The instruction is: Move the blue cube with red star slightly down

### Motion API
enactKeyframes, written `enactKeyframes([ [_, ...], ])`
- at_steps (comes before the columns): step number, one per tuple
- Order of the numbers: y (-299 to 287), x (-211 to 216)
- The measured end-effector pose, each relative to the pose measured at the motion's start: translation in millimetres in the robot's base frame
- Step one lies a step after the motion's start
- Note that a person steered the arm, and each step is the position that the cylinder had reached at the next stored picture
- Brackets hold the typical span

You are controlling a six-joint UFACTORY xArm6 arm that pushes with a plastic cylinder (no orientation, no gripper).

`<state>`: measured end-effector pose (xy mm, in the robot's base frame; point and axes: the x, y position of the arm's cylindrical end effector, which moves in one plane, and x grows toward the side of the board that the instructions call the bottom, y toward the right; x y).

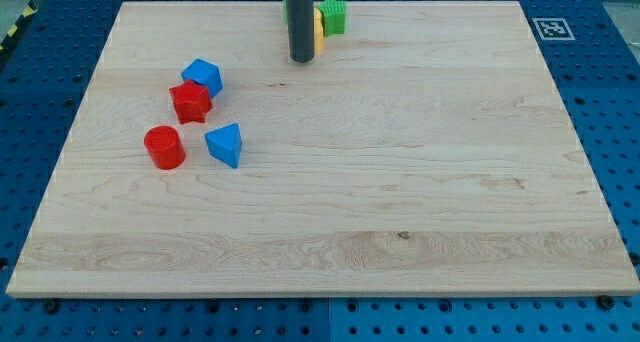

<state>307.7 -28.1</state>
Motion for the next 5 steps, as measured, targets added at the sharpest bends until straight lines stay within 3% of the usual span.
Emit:
enactKeyframes([
  [3,-122,0],
  [5,-137,47],
])
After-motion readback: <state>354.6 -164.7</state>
